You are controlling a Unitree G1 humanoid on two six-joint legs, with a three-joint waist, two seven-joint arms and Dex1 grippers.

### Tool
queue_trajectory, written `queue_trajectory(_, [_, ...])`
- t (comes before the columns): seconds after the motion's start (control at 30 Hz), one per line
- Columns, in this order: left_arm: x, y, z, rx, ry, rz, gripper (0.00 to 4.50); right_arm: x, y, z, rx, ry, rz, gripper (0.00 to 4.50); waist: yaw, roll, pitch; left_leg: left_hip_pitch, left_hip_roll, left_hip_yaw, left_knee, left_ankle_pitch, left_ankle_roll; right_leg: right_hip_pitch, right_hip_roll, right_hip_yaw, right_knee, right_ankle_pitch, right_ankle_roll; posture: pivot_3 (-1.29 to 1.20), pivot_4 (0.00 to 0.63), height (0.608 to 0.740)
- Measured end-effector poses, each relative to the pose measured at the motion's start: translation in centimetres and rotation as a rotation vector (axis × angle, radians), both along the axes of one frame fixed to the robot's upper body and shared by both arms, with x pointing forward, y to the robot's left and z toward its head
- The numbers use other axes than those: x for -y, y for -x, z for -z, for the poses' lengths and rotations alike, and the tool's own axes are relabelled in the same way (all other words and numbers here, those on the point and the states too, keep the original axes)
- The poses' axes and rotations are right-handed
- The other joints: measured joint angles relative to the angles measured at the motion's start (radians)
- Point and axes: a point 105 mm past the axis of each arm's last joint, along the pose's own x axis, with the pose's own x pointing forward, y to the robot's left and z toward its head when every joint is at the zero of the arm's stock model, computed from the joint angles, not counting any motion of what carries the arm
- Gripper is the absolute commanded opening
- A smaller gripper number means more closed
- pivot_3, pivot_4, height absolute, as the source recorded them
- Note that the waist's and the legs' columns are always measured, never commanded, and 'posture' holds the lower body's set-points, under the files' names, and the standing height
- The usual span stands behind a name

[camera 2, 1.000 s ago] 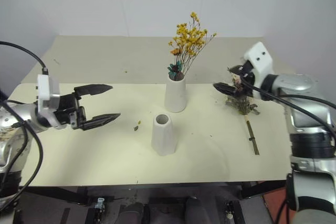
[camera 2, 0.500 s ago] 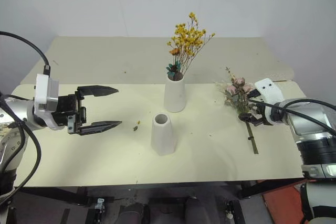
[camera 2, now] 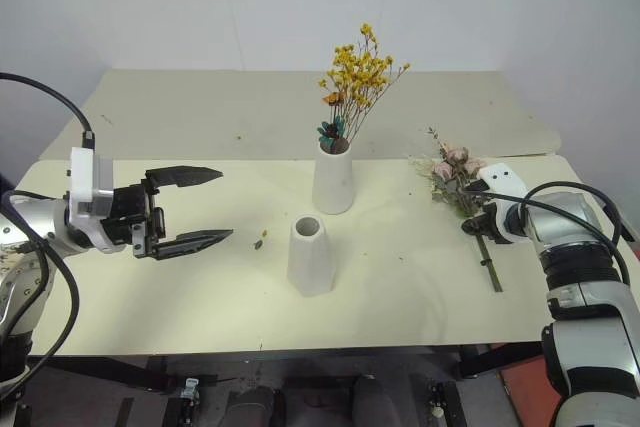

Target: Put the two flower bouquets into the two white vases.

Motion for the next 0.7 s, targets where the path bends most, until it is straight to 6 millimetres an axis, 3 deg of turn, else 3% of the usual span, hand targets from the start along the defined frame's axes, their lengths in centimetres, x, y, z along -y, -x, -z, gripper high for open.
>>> queue_trajectory(0.07, [0.0,0.1,0.2,-0.008,-0.001,-0.003,4.50,0.2,-0.1,0.0,0.003,0.008,0.003,0.36,0.000,0.000,0.000,0.000,0.000,0.000,0.000,0.000,0.000,0.000,0.000,0.000,0.000,0.000,0.000,0.00,0.150,0.740])
queue_trajectory(0.1, [-0.1,0.1,0.2,-0.008,-0.001,-0.003,4.50,0.3,-0.2,0.0,0.005,0.010,0.000,0.22,0.000,0.000,0.000,0.000,0.000,0.000,0.000,0.000,0.000,0.000,0.000,0.000,0.000,0.000,0.000,0.00,0.150,0.740])
queue_trajectory(0.27, [-0.1,0.0,0.2,-0.006,0.000,-0.006,4.50,0.2,-0.5,-0.1,0.019,0.045,0.002,0.22,0.001,0.000,0.000,0.000,0.000,0.000,0.000,0.000,0.000,0.000,0.000,0.000,0.000,0.000,0.000,0.00,0.150,0.740])
queue_trajectory(0.37, [-0.1,0.0,0.1,-0.004,0.001,-0.007,4.50,1.2,-1.0,-1.1,0.100,0.087,0.082,0.22,0.001,0.000,0.000,0.000,0.000,0.000,0.000,0.000,0.000,0.000,0.000,0.000,0.000,0.000,-0.001,0.00,0.150,0.740])
queue_trajectory(0.43, [-0.1,0.0,0.1,-0.003,0.001,-0.007,4.50,2.4,-1.6,-2.8,0.226,0.127,0.179,0.22,0.001,0.000,0.000,-0.001,0.000,0.000,0.000,0.000,0.000,-0.001,0.000,0.000,0.000,0.001,-0.001,0.00,0.150,0.740])
queue_trajectory(0.53, [-0.2,-0.1,0.1,-0.005,0.003,-0.010,4.50,4.4,-1.9,-8.2,0.566,0.131,0.375,0.22,0.002,0.001,0.000,-0.002,0.000,0.000,0.000,0.000,0.000,-0.001,0.000,0.000,0.000,0.001,-0.001,0.00,0.150,0.740])
queue_trajectory(0.63, [-0.2,-0.3,0.1,-0.009,0.004,-0.009,4.50,4.4,-0.6,-13.7,0.938,-0.070,0.438,0.22,0.002,0.001,0.000,-0.001,0.000,-0.001,-0.001,0.000,0.000,-0.001,0.001,0.000,0.000,0.000,-0.001,0.00,0.150,0.740])
queue_trajectory(0.7, [-0.3,-0.5,0.1,-0.010,0.002,-0.012,4.50,3.1,1.2,-16.0,1.117,-0.240,0.383,0.22,0.002,0.001,0.000,-0.001,0.000,-0.001,-0.001,0.000,0.000,0.000,0.001,0.000,0.000,0.001,-0.001,0.00,0.150,0.740])
